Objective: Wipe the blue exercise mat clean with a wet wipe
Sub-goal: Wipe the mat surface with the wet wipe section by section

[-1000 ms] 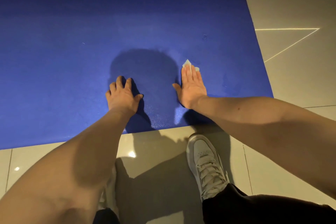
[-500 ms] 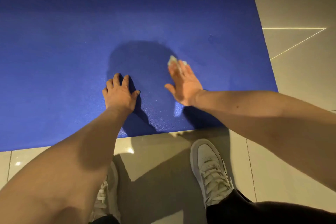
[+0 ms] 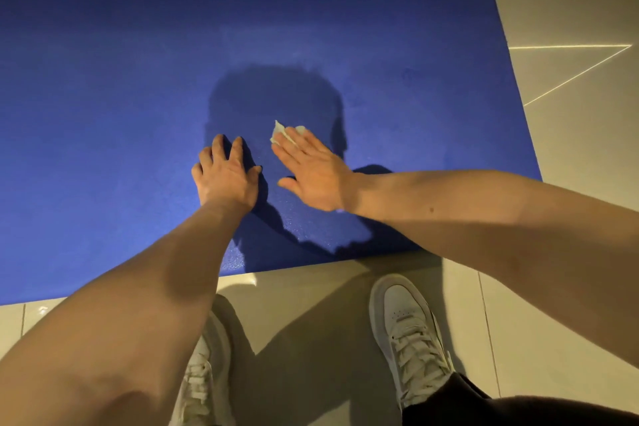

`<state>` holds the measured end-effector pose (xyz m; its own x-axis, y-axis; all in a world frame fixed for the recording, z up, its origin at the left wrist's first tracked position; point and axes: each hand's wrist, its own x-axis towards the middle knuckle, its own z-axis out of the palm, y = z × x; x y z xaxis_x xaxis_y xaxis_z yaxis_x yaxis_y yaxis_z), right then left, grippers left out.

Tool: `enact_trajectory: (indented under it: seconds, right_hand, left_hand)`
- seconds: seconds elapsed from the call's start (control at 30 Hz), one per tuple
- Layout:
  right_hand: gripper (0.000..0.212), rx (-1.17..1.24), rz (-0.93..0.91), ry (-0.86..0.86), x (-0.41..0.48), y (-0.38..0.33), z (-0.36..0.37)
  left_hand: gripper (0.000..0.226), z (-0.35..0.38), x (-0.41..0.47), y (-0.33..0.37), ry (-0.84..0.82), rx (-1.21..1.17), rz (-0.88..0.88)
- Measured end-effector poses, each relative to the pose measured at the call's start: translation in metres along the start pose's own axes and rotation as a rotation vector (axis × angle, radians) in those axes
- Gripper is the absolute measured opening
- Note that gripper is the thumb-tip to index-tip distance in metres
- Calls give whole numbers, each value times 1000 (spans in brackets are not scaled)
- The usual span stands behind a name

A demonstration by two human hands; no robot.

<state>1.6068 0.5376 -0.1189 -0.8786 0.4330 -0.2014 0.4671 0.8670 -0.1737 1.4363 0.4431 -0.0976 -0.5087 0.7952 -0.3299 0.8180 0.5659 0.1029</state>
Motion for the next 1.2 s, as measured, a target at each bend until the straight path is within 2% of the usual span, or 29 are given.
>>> enact_trajectory:
  seconds: [0.03, 0.2, 0.33, 0.37, 0.43, 0.5, 0.63, 0.7, 0.8, 0.97, 1.03, 1.1, 1.2]
  right_hand:
    - [75, -34, 21, 15, 0, 14, -2]
    - [79, 70, 472, 28, -10, 80, -23]
    - [83, 201, 629, 58, 9, 61, -17]
    - [82, 154, 593, 91, 17, 48, -12]
    - [81, 35, 397, 95, 28, 15, -9]
    - [79, 63, 203, 26, 31, -5, -7]
    - [73, -27, 35, 46, 30, 22, -8]
    - [74, -25, 162, 27, 28, 53, -15]
    - [79, 139, 510, 38, 20, 94, -28]
    - [83, 124, 676, 34, 41, 73, -28]
    - [84, 7, 544, 35, 53, 45, -26]
    - [81, -60, 323, 15, 55, 18, -22]
    - [76, -16, 95, -16, 56, 16, -22]
  left_hand:
    - [66, -1, 2, 1, 4, 7, 2]
    - [68, -3, 9, 6, -6, 27, 18]
    - [69, -1, 9, 7, -31, 2, 2]
    - [69, -2, 9, 7, -31, 4, -2]
    - [68, -2, 9, 7, -29, 7, 0]
    - [67, -2, 10, 5, -18, 7, 10]
    - [62, -2, 13, 3, 40, -13, 32]
    - [63, -3, 16, 3, 48, -19, 38]
    - [66, -5, 20, 3, 37, 7, 37]
    - [69, -7, 28, 1, 24, 26, 28]
    - [69, -7, 31, 1, 26, 30, 24]
    - [69, -8, 34, 2, 27, 32, 22]
    - [69, -10, 40, 6, 23, 27, 22]
